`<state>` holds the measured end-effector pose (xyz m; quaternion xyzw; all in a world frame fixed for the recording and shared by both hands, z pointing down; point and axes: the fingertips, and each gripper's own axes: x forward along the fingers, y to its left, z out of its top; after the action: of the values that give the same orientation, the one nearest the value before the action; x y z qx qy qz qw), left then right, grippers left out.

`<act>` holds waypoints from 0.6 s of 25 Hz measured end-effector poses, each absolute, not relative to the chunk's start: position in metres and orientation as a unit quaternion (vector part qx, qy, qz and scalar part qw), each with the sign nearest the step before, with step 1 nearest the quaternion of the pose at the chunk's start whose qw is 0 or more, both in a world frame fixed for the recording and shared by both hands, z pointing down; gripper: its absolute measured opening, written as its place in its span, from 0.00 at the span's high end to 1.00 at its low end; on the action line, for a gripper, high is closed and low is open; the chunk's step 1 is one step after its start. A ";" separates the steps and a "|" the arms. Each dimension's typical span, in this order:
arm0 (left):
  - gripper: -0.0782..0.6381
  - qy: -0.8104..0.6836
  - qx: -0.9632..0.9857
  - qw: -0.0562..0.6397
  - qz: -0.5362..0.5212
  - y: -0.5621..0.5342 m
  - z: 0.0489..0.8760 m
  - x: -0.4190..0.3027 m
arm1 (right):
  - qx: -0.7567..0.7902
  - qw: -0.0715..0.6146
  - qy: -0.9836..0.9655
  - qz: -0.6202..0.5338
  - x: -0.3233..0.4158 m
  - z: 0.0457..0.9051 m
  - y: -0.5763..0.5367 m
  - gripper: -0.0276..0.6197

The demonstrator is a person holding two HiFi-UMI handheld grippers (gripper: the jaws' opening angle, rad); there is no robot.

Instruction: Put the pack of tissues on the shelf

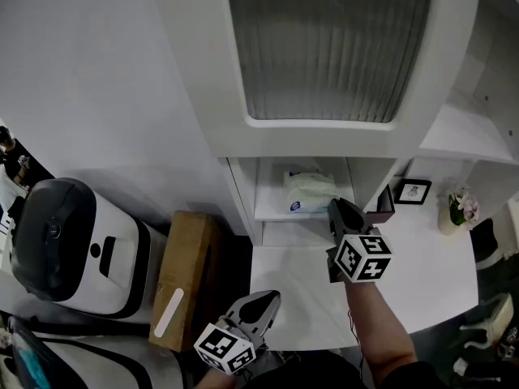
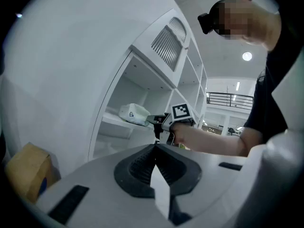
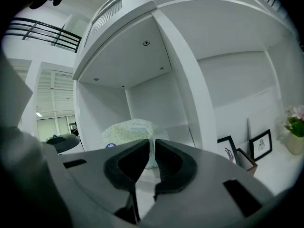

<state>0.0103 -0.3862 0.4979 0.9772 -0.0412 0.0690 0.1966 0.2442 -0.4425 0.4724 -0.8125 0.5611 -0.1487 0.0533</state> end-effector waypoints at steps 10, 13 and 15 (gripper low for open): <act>0.89 -0.035 0.979 0.189 0.065 -0.369 0.492 0.014 | -0.812 0.078 0.562 -0.137 0.243 0.457 -0.419 0.89; 0.89 -0.034 0.980 0.185 0.064 -0.362 0.489 0.016 | -0.809 0.085 0.568 -0.126 0.238 0.450 -0.406 0.89; 0.89 -0.034 0.981 0.181 0.063 -0.357 0.488 0.017 | -0.802 0.088 0.578 -0.119 0.233 0.444 -0.397 0.93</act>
<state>0.0167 -0.3570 0.4878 0.9808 -0.0344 0.0635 0.1812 0.2330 -0.3973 0.4437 -0.8021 0.5784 -0.1191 0.0884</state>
